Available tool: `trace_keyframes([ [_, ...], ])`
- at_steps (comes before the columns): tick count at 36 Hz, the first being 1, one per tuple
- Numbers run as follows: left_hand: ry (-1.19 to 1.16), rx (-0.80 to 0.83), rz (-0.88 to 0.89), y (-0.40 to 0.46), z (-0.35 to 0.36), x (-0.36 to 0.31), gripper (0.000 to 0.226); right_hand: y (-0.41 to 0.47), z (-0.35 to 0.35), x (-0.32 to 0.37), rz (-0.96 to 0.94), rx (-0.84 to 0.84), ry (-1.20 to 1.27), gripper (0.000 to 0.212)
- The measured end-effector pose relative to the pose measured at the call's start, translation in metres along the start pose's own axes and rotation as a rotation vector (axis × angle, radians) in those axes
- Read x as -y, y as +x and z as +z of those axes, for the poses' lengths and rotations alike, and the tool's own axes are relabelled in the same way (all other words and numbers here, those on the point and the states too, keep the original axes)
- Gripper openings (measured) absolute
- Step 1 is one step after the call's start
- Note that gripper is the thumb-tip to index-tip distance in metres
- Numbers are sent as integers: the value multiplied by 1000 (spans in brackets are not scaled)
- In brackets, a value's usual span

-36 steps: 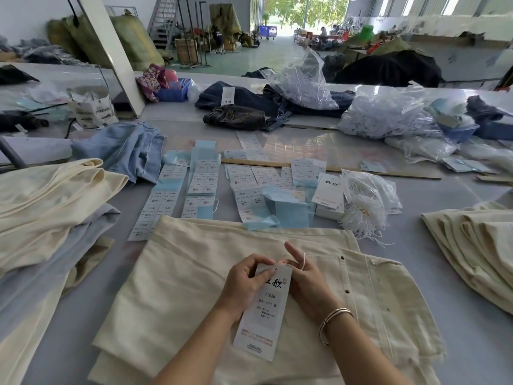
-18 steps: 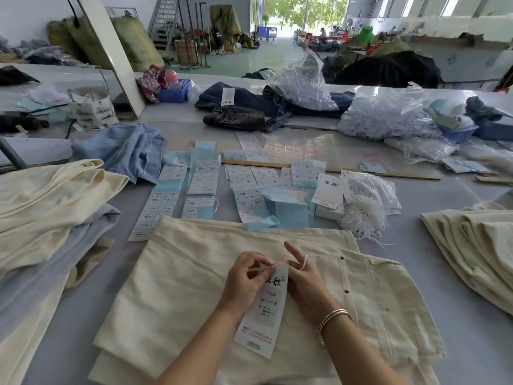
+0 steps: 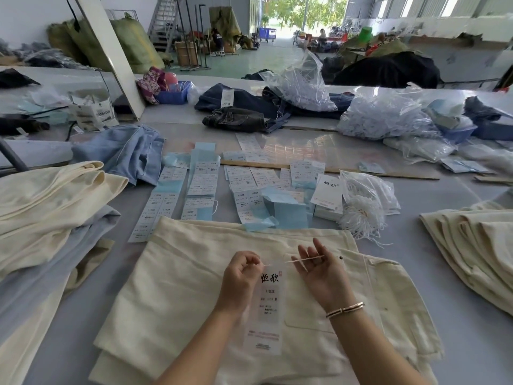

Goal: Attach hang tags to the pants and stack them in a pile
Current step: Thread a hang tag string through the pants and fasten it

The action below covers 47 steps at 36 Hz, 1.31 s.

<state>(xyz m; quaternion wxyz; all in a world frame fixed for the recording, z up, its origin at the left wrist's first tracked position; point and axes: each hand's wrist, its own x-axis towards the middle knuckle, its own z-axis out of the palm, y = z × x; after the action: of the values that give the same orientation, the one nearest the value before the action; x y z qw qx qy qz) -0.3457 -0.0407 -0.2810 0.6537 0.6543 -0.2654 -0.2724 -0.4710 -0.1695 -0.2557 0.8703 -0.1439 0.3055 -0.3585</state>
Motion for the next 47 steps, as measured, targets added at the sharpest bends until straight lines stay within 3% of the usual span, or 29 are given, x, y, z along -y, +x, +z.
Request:
trace_keyframes([
  [3, 48, 10, 0, 1, 2, -2, 7, 1, -3, 8, 12, 17, 18, 23],
  [7, 295, 191, 0, 12, 2, -11, 11, 0, -3, 14, -15, 17, -96, 20],
  [11, 517, 149, 108, 26, 4, -34, 11, -15, -1, 14, -236, 112, -658, 24],
  [14, 461, 249, 123, 29, 13, -50, 11, -25, 4, 11, -378, 201, -1146, 20],
  [16, 375, 284, 99, 28, 22, -60, 10, -28, 8, 9, -423, 220, -1289, 15],
  [20, 256, 324, 19, 29, 43, -67, 7, -31, 5, 10, -439, 156, -1160, 8],
  [27, 169, 411, -80, 20, 84, -52, 4, -44, -17, 39, -448, -51, -938, 17],
  [30, 290, 449, -26, 16, 107, -40, 8, -47, -27, 66, -436, -125, -801, 12],
  [35, 745, 458, 322, 15, 155, -31, 20, -41, -61, 90, -441, -360, -750, 10],
  [37, 807, 457, 405, 15, 175, -35, 23, -37, -71, 89, -461, -410, -673, 13],
  [43, 932, 527, 356, 21, 212, -40, 30, -25, -75, 84, -545, -481, -658, 15],
  [47, 915, 479, 305, 26, 218, -38, 26, -21, -74, 88, -585, -534, -852, 15],
])
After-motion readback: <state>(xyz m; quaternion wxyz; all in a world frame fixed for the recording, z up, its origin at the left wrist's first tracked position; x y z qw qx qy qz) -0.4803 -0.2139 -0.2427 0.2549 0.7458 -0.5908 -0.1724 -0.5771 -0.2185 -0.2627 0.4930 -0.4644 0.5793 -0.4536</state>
